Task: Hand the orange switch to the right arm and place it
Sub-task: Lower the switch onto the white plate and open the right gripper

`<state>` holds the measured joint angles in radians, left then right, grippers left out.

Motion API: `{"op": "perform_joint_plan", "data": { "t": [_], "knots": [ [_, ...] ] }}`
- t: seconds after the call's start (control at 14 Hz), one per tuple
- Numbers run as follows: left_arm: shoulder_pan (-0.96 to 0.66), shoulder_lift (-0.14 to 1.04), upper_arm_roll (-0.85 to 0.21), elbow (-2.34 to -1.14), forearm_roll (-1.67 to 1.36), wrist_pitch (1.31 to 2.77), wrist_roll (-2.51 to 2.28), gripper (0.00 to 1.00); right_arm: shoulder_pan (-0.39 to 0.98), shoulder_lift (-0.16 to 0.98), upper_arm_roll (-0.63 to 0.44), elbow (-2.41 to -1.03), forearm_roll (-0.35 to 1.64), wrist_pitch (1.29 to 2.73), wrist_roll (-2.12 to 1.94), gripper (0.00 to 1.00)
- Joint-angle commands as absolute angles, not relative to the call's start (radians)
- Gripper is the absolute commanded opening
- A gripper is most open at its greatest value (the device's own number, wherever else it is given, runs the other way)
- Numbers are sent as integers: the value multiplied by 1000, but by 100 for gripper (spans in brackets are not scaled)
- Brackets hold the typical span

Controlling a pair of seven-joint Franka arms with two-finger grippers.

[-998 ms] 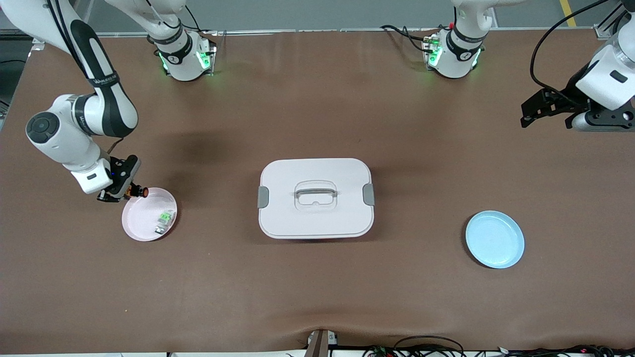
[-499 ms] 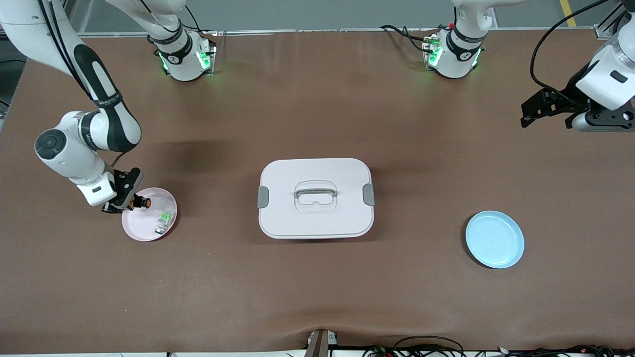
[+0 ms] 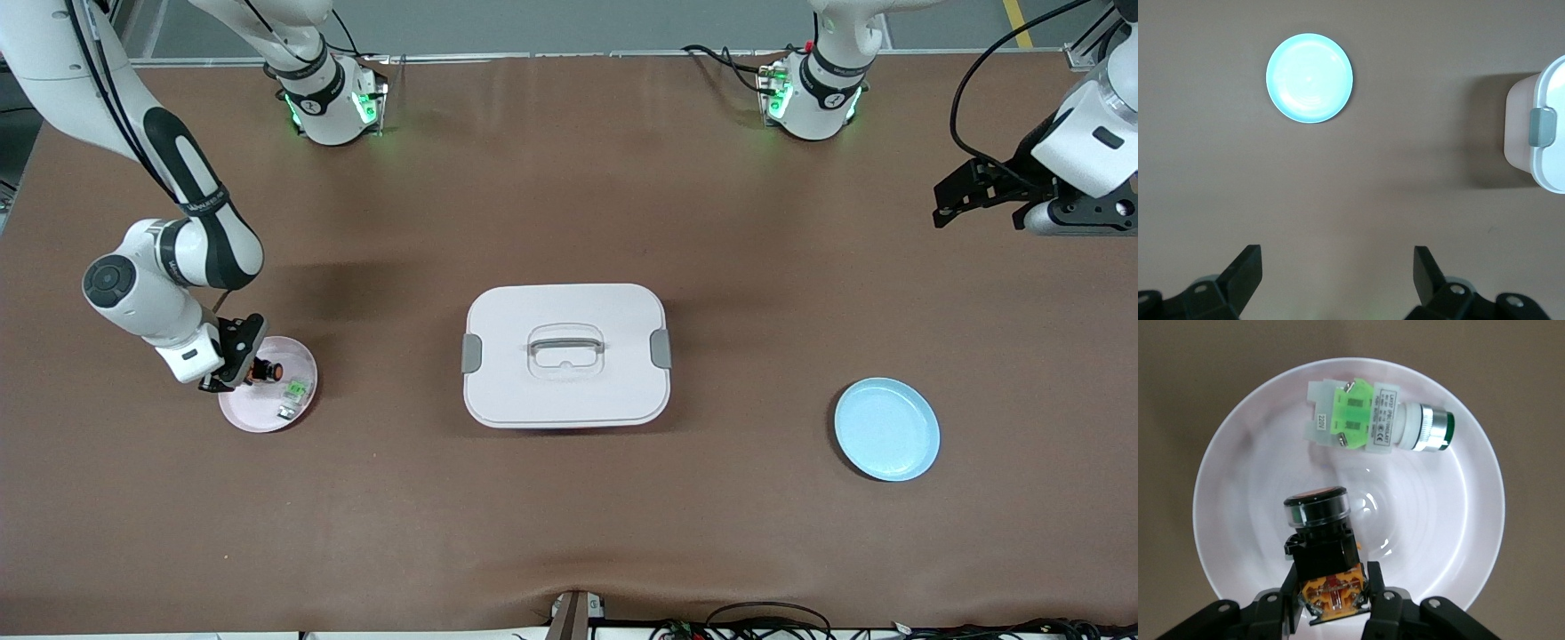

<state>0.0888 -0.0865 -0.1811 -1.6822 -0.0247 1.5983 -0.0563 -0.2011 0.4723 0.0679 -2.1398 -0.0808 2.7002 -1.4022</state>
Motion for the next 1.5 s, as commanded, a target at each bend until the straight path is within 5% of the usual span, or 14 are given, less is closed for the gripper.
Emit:
{"op": "perform_joint_plan", "data": {
  "t": [0.0, 0.21, 0.36, 0.71, 1.43],
  "knots": [
    [92, -94, -176, -1680, -41, 1586, -48, 100, -212, 518, 80, -2117, -89, 2740, -1413, 0],
    [92, -94, -176, -1680, -41, 1586, -45, 100, -207, 534, 81, -2115, -87, 2746, -1396, 0],
    [92, -94, -176, -1678, -41, 1586, -44, 100, -210, 534, 81, -2109, -86, 2743, -1397, 99],
    [92, -92, -176, -1680, -41, 1588, -44, 100, -213, 523, 81, -2082, -86, 2709, -1397, 100],
    [92, -94, -176, -1678, -41, 1588, -43, 100, -209, 437, 80, -1801, -12, 2121, -1162, 100]
  ]
}}
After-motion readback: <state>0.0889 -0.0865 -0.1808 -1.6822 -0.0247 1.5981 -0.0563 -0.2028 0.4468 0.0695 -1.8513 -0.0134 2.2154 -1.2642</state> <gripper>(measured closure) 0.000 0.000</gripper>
